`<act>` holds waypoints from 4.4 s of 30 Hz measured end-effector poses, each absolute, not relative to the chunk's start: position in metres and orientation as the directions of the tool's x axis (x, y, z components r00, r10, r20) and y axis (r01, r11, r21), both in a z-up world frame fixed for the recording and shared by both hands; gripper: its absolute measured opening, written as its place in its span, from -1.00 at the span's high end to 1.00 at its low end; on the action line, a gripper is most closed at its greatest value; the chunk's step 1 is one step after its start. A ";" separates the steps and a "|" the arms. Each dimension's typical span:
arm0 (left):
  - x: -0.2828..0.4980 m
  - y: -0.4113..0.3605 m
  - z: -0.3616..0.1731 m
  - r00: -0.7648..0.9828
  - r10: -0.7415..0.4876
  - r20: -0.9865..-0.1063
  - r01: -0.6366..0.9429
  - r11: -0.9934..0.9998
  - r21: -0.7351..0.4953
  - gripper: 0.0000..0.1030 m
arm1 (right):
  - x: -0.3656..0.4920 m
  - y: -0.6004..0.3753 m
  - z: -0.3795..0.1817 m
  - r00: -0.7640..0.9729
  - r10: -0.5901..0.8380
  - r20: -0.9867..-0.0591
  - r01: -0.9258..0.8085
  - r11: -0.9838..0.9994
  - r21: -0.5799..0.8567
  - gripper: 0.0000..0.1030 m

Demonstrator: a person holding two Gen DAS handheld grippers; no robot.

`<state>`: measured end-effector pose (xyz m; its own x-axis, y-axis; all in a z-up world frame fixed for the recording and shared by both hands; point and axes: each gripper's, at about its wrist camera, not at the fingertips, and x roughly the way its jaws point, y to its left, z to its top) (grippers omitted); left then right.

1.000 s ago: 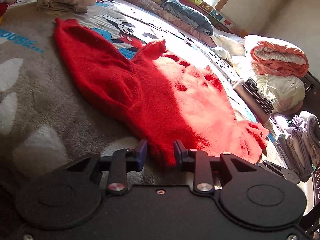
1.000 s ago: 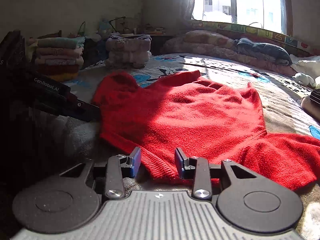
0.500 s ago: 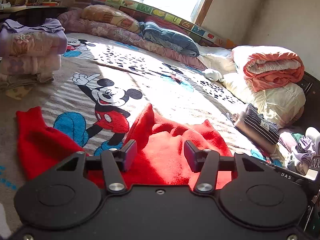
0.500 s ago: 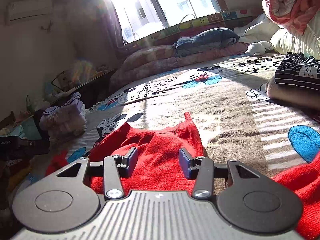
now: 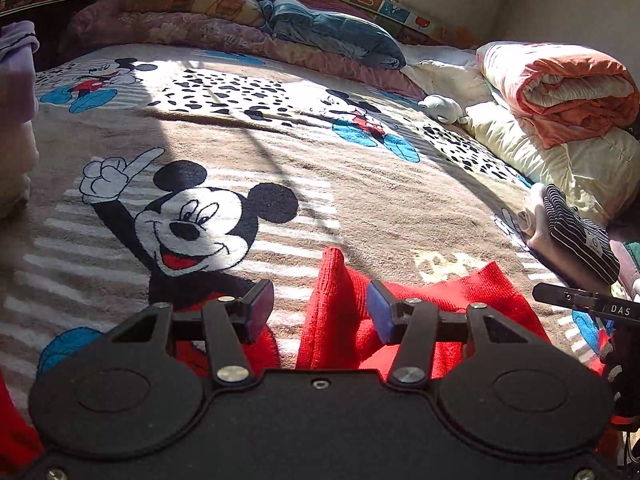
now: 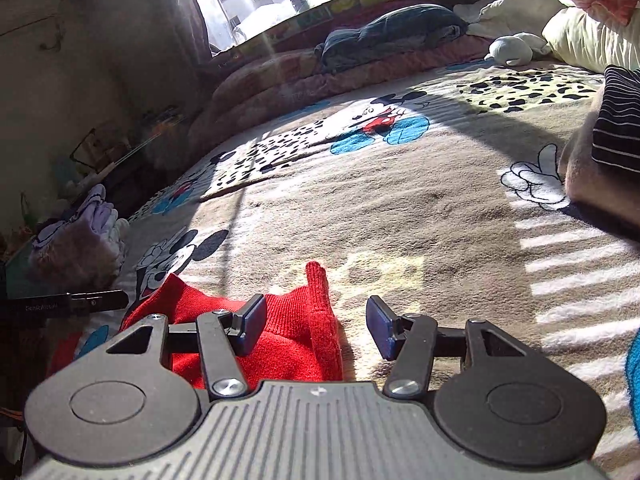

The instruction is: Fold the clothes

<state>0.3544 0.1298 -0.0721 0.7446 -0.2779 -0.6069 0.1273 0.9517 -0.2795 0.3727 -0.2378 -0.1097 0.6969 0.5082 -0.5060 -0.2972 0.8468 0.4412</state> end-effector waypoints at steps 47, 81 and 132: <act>0.387 0.193 -0.153 0.695 -0.512 -0.505 -0.162 0.572 -0.804 0.85 | 0.398 -0.289 -0.182 0.674 0.604 -0.425 -0.067 0.623 0.779 0.87; 0.297 0.139 -0.077 0.795 -0.303 -0.525 -0.012 0.858 -0.513 0.04 | 0.269 -0.298 -0.109 0.781 0.472 -0.409 -0.200 0.810 0.552 0.20; 0.196 0.342 -0.131 0.817 0.080 -0.571 -0.462 0.683 -0.566 0.87 | 0.071 0.047 -0.131 0.543 0.634 -0.550 -0.770 0.638 -0.026 -0.14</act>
